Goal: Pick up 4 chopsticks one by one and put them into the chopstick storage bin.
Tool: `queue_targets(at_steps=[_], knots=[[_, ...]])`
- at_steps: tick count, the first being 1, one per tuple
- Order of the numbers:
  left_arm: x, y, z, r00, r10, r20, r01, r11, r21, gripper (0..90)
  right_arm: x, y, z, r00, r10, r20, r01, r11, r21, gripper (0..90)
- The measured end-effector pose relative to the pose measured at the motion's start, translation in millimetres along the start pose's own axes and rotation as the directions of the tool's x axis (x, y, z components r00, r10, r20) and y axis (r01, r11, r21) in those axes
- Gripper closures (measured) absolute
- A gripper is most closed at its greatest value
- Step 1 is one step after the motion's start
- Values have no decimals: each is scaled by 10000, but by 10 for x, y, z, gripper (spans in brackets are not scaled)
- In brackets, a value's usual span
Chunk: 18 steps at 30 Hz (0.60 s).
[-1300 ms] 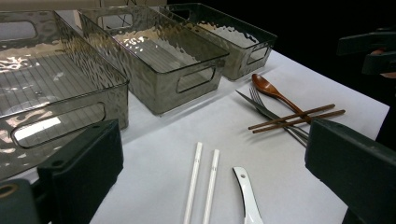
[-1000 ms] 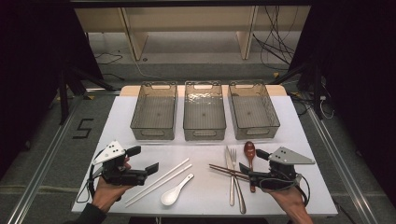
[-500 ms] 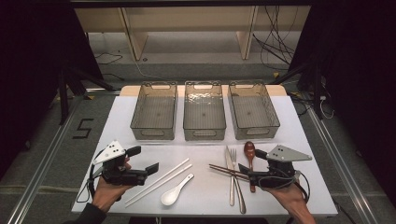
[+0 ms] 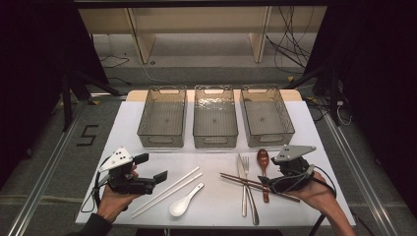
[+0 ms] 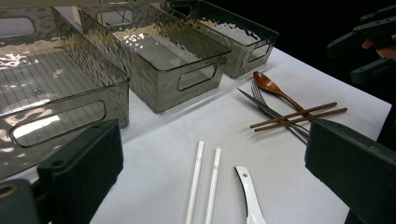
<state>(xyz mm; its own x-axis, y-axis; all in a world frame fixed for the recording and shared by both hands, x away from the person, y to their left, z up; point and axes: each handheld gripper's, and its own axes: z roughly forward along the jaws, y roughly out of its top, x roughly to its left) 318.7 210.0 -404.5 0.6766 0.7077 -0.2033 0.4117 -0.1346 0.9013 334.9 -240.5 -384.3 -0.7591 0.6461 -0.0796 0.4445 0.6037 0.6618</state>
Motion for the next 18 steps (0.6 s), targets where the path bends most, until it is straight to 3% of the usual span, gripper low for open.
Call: queue_targets(at_steps=[4, 8, 14, 18], knots=[[4, -3, 6, 10000, -65, 51, 65, 10000, 15, 36, -139, -28, 67, 9999, -145, 89, 131, 9909, 1337, 328], [-3, -2, 13, 10000, -1, 66, 1, 10000, 55, 36, -173, -93, 180, 9980, -621, -106, 629, 9687, 2402, 375], [-15, 1, 11, 10000, 5, 83, -5, 10000, -4, 36, -206, -170, 344, 9949, -908, -441, 1003, 9395, 3277, 455], [-9, 2, 13, 10000, 6, 74, -6, 10000, 13, 36, -253, -200, 367, 9946, -838, -614, 1003, 9289, 3566, 518]])
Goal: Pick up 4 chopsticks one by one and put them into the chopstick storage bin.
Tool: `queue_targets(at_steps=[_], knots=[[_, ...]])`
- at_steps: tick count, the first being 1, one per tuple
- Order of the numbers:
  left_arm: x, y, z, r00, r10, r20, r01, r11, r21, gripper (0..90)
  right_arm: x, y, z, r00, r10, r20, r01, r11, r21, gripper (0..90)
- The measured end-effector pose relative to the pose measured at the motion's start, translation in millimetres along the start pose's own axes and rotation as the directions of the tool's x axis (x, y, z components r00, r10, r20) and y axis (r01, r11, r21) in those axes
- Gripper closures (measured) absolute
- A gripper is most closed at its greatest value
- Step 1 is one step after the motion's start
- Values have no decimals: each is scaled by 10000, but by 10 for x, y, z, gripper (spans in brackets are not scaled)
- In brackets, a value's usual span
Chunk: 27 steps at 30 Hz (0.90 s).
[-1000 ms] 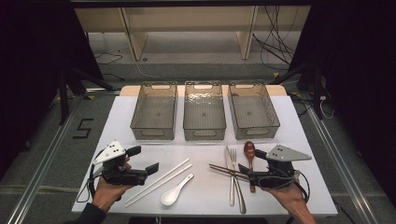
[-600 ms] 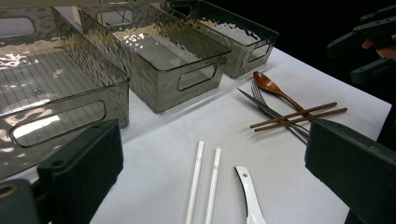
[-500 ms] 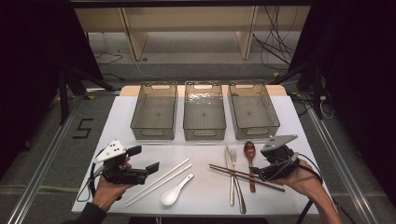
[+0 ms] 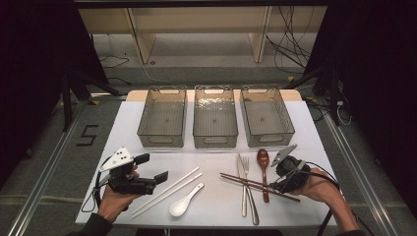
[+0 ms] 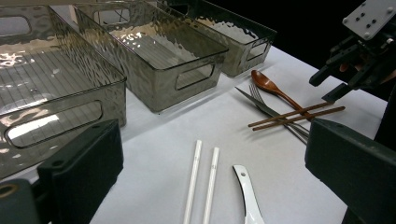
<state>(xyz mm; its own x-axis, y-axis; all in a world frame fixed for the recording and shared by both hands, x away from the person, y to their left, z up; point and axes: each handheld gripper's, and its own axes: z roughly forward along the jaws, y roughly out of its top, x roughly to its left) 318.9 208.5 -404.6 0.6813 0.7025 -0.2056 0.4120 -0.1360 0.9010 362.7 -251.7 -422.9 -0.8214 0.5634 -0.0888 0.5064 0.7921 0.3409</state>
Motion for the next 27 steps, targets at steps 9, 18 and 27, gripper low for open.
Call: queue_targets(at_steps=[9, 18, 27], knots=[[-10, 7, -9, 10000, 93, 7, -93, 9999, -42, 36, -8, -31, 131, 9988, -357, -337, 382, 9964, 760, 636], [-11, 5, -10, 9999, 87, 65, -87, 9999, -52, 37, -10, -35, 176, 9953, -852, -459, 893, 9911, 985, 726], [-7, 5, -9, 10000, 68, 51, -68, 10000, -49, 37, 5, -22, 232, 9902, -1248, -627, 1322, 9824, 1320, 759]])
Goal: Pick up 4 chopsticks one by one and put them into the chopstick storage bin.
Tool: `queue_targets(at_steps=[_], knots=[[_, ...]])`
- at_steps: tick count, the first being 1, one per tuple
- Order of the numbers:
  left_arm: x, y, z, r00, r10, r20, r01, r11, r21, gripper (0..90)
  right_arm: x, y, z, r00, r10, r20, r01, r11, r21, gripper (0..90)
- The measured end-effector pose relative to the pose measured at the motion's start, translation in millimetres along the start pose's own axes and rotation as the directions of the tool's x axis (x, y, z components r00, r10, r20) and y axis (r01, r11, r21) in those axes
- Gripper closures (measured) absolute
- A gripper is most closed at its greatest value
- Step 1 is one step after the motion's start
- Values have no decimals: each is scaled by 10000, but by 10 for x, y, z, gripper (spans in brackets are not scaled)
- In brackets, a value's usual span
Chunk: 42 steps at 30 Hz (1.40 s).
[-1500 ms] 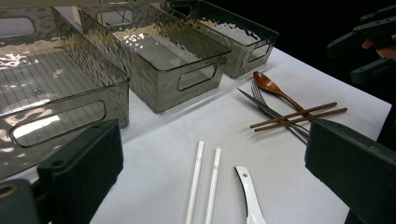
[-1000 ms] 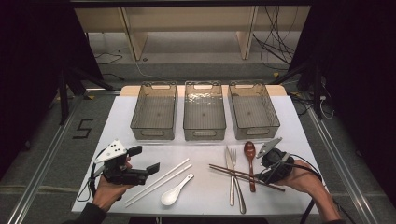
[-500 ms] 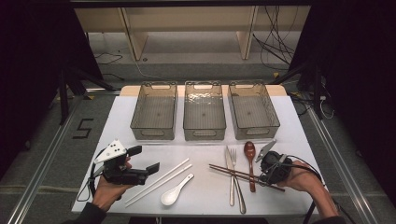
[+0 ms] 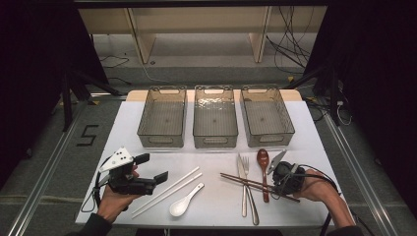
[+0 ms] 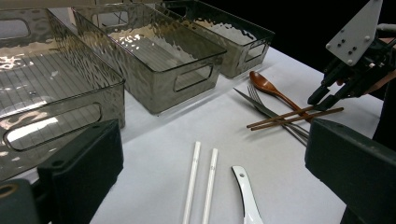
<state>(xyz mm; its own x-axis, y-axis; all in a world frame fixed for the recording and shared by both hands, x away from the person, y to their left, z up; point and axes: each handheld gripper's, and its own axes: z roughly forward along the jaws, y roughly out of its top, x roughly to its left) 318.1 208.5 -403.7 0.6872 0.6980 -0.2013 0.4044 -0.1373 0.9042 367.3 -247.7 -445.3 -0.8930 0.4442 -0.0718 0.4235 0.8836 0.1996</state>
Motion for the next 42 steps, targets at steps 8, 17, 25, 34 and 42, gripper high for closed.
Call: queue_targets(at_steps=[8, 17, 25, 34, 42], knots=[[-3, -2, 6, 10000, 49, 18, -49, 10000, 60, 37, 7, 19, 43, 9995, -316, 80, 314, 9994, 172, 802], [-5, -3, 21, 10000, 55, 50, -55, 9999, 130, 37, 34, 31, 52, 9938, -1061, 347, 1053, 9942, 235, 840], [-1, 0, 26, 10000, 66, 55, -67, 9999, 150, 38, 54, 48, -32, 9877, -1421, 655, 1435, 9895, -169, 850], [-10, 21, 122, 9988, 444, 189, -462, 9926, 1120, 40, 155, 169, -190, 9786, -1726, 1116, 1833, 9786, -935, 850], [-117, 112, 282, 9887, 1211, 880, -1388, 9620, 2353, 46, 389, 397, -259, 9619, -2498, 1109, 2617, 9589, -1096, 850]])
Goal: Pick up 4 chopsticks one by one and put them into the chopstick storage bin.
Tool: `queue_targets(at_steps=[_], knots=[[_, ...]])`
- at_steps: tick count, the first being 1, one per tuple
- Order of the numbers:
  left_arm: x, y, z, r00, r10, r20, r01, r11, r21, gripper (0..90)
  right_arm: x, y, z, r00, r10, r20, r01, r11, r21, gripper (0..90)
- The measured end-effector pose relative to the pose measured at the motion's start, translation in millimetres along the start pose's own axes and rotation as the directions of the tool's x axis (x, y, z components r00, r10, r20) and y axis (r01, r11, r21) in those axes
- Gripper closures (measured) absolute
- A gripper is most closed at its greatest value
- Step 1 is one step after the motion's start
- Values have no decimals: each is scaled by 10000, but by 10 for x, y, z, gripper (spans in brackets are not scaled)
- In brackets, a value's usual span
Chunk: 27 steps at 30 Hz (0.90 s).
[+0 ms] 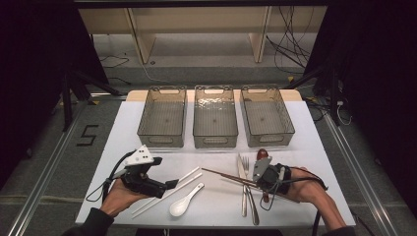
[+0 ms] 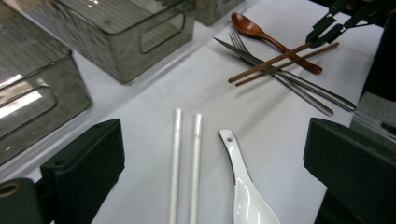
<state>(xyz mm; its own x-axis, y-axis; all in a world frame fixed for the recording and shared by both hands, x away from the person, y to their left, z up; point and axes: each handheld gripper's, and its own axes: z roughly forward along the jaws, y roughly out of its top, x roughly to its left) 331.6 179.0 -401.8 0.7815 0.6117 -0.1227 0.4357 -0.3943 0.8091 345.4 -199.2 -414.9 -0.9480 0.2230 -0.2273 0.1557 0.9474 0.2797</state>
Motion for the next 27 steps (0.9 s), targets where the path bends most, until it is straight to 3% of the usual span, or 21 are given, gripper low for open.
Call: queue_targets(at_steps=[5, 8, 16, 18, 19, 20, 21, 23, 26, 27], knots=[[-73, 120, 119, 9982, 468, 384, -492, 9968, 628, 50, 75, 106, 1, 9992, -402, -1, 402, 9992, 27, 850], [-110, 192, 189, 9948, 896, 475, -941, 9901, 1038, 52, 134, 189, -12, 9978, -664, 58, 665, 9978, -68, 850], [-164, 326, 338, 9875, 1210, 1009, -1375, 9745, 1772, 67, 239, 312, -7, 9936, -1132, 60, 1132, 9935, -112, 850], [-203, 357, 393, 9816, 1383, 1317, -1645, 9625, 2158, 71, 254, 333, 3, 9925, -1224, 3, 1224, 9923, -178, 850], [-203, 357, 393, 9816, 1383, 1317, -1645, 9625, 2158, 74, 268, 343, 6, 9928, -1196, 27, 1196, 9927, -152, 849], [-223, 363, 432, 9783, 1412, 1514, -1754, 9537, 2441, 74, 273, 352, 8, 9920, -1265, 14, 1265, 9919, -136, 850], [-223, 363, 432, 9783, 1412, 1514, -1754, 9537, 2441, 75, 282, 360, 7, 9918, -1281, 4, 1281, 9917, -110, 849], [-244, 367, 483, 9749, 1455, 1686, -1882, 9431, 2742, 81, 296, 375, 8, 9916, -1297, -9, 1297, 9915, -137, 849], [-262, 372, 514, 9727, 1448, 1816, -1931, 9387, 2855, 92, 312, 398, 6, 9899, -1415, 27, 1415, 9898, -151, 849], [-271, 377, 524, 9709, 1509, 1861, -2019, 9337, 2958, 97, 324, 404, 7, 9906, -1365, 15, 1366, 9905, -176, 849]])
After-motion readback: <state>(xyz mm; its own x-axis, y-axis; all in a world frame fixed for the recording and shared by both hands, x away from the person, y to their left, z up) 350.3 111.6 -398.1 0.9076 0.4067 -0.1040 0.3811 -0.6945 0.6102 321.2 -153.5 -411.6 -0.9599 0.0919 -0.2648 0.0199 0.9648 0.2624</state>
